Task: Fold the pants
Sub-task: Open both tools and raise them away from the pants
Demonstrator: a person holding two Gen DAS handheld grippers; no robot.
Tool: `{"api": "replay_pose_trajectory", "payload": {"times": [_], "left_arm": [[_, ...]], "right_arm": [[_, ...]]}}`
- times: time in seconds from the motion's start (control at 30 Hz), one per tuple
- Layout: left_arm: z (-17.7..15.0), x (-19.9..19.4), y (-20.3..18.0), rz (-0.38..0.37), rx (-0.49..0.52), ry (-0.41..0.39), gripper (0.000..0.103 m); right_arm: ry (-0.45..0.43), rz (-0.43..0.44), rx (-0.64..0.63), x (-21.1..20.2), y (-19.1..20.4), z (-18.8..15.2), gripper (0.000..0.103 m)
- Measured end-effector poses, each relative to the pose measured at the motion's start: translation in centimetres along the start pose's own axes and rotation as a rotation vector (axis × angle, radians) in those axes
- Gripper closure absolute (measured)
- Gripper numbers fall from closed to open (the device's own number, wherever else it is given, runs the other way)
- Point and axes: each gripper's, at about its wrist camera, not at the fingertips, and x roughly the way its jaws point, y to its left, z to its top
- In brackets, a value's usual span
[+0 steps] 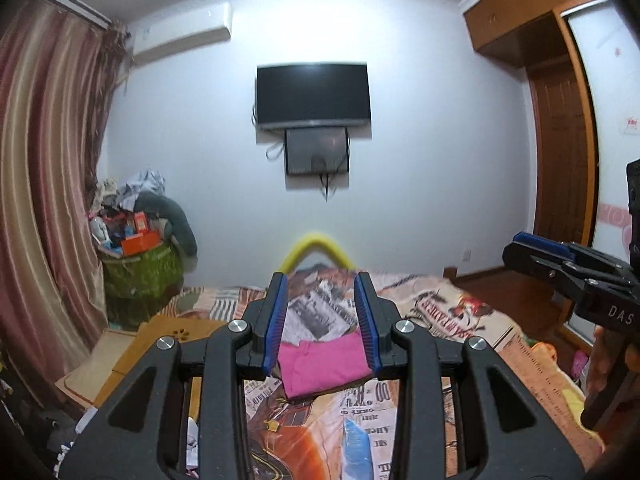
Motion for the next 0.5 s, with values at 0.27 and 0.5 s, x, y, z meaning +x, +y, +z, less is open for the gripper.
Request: {"api": "replay_pose_trajectory", "payload": {"times": [0.27,0.5], "left_arm": [[-1.2,-4.7,-0.2,-0.001,-0.057,-0.052,0.052],[-2.3,-6.6,0.2,0.020,-0.071,-0.074,0.014]], "right_arm": [[-0.099,-0.027,-0.015,-4.3,3.3,-1.0,0.064],[-0.128,-0.091,-0.010,-5.4,4.2,-1.7,0.035]]}}
